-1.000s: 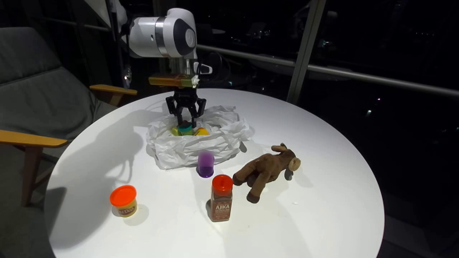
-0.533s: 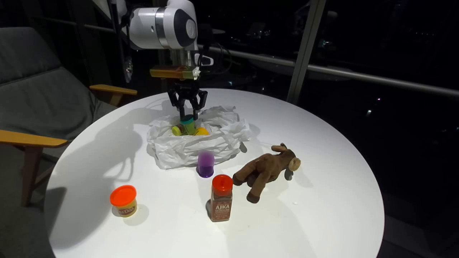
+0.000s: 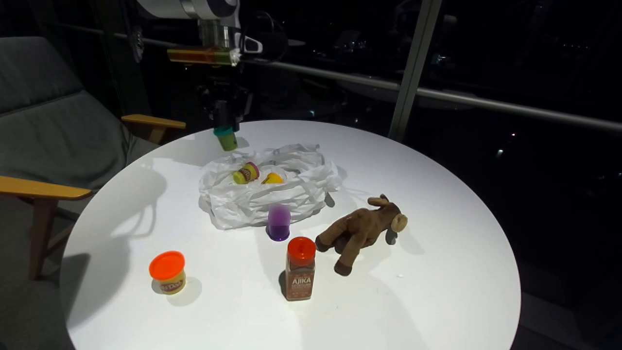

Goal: Remove the contents from the plastic.

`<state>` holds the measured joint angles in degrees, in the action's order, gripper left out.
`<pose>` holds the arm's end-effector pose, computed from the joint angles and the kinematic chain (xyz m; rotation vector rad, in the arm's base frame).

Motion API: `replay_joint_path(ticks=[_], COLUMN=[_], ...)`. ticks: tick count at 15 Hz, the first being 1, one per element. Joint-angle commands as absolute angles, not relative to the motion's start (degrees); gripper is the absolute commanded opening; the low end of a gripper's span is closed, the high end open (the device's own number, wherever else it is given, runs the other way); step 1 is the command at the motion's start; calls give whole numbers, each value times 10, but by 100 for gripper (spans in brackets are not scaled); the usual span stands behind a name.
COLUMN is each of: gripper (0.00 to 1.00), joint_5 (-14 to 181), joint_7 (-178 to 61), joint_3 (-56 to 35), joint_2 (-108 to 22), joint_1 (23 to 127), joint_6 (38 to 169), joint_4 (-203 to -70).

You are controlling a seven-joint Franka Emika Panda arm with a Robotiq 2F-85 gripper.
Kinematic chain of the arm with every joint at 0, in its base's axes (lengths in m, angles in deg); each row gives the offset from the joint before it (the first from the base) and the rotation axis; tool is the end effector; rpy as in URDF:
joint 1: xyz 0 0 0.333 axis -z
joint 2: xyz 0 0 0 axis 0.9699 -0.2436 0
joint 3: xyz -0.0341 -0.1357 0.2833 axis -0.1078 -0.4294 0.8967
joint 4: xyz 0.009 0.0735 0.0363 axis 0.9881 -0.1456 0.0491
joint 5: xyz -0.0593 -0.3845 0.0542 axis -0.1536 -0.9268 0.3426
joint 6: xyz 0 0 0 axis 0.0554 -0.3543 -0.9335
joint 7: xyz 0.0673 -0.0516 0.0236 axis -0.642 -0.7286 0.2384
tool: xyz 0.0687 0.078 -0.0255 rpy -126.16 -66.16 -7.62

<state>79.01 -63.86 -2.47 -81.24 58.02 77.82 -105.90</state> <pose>0.7131 0.2574 0.2284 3.0161 0.3647 -0.1778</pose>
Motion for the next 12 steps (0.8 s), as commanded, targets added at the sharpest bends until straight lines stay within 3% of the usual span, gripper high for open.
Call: replay_joint_path(ticks=[1, 12], gripper=[25, 25], joint_5=[814, 834], joint_7=[-637, -596], joint_3=[7, 46], joint_2=[-789, -872], joint_1=[567, 568], joint_6=[746, 798], joint_4=[-1086, -1113])
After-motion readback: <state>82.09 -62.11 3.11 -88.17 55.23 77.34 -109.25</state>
